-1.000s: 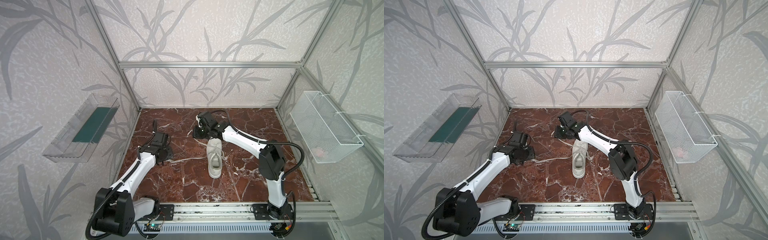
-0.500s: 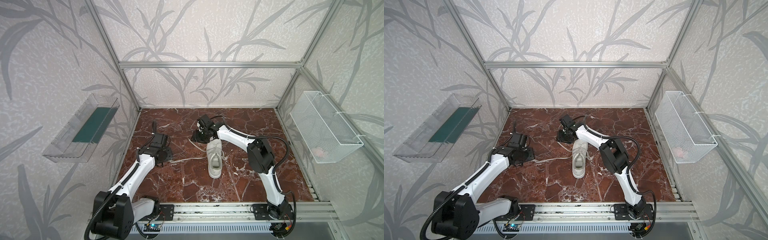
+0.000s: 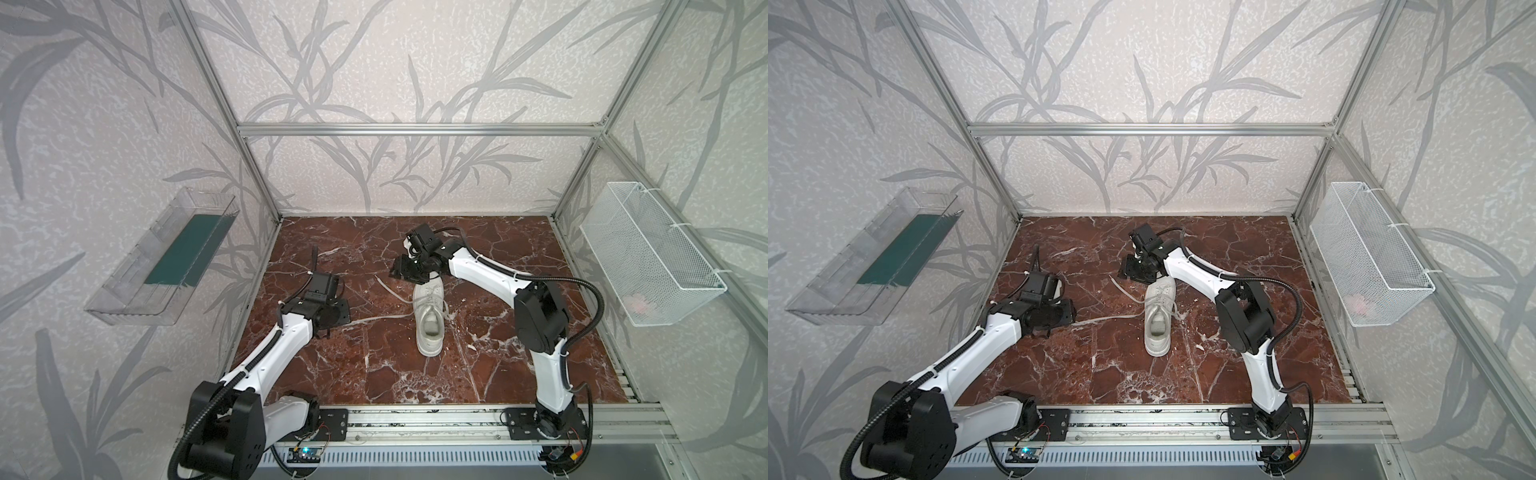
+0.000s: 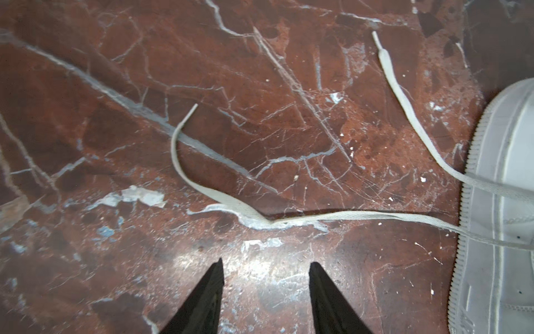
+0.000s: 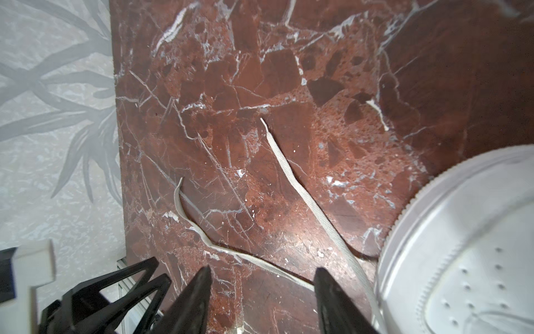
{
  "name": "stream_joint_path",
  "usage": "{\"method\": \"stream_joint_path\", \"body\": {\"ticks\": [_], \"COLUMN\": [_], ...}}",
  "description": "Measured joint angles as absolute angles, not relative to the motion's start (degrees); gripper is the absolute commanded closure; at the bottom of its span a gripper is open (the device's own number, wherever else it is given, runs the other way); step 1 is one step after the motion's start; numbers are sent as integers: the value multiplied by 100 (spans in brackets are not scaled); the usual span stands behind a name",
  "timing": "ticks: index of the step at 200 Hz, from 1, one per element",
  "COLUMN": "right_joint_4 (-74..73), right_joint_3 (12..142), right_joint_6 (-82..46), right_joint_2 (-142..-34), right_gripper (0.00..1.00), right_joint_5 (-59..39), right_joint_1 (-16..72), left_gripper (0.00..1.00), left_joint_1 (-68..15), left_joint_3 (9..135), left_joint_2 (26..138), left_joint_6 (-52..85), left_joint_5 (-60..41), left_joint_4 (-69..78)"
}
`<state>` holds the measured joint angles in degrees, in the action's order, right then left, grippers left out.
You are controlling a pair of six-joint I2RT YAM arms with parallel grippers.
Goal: Tie the shoes
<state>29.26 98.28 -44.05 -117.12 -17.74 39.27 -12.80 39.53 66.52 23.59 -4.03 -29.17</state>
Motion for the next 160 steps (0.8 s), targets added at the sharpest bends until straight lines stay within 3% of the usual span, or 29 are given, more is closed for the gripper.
{"method": "stream_joint_path", "body": {"ticks": [64,160], "right_joint_4": [2849,2856], "right_joint_3": [9002,7679], "right_joint_6": [-4215,-4066], "right_joint_2": [-10468,-9028], "right_gripper": [42,42], "right_joint_5": [-1806,-1787], "right_joint_1": [3614,2958], "left_gripper": [51,51], "left_joint_1": [-2246,-2679], "left_joint_3": [3321,3221], "left_joint_2": [6853,8287], "left_joint_6": [1476,84], "left_joint_5": [-1009,-2362], "left_joint_4": [-1061,685]}}
